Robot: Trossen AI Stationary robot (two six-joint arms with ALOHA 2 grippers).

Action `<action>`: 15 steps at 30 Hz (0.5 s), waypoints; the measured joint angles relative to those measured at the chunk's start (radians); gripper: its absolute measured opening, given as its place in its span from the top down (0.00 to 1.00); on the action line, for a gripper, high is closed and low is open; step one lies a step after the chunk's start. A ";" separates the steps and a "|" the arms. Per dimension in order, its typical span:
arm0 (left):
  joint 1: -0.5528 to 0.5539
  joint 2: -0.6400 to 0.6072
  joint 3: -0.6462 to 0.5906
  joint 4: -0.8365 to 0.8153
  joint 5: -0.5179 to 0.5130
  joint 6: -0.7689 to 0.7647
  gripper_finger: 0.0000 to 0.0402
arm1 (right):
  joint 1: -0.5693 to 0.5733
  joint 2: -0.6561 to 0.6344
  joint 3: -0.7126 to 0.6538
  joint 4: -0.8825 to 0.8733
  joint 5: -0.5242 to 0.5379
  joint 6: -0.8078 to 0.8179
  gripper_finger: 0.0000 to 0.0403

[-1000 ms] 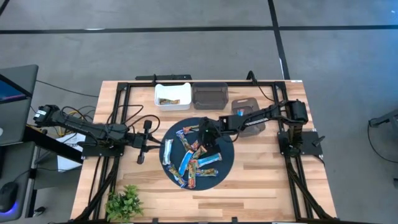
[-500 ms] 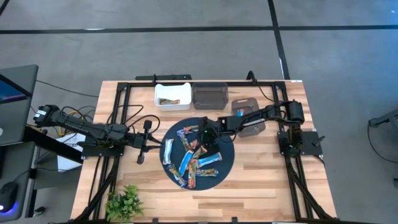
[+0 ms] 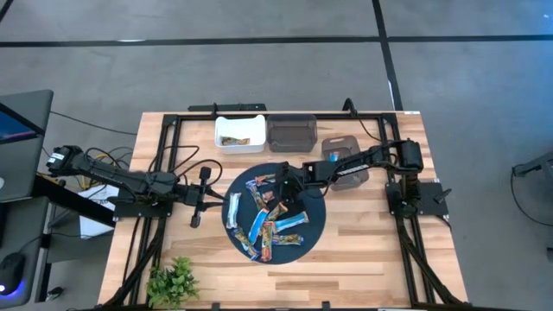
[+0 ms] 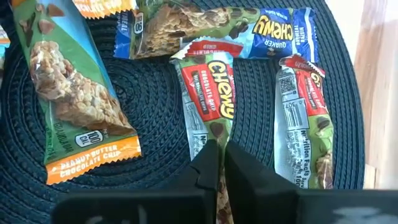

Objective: Pick and place Granola Bars by type
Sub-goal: Put the red granola bar into the bottom black bin

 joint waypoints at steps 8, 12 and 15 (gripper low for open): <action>0.000 0.000 0.000 -0.001 0.000 -0.004 0.90 | 0.044 -0.006 0.107 -0.180 0.150 0.071 1.00; 0.000 0.000 0.000 -0.009 0.000 -0.009 0.90 | 0.075 -0.025 0.178 -0.321 0.241 0.144 1.00; 0.000 0.000 0.000 -0.016 -0.002 -0.017 0.90 | 0.101 -0.045 0.232 -0.447 0.328 0.272 1.00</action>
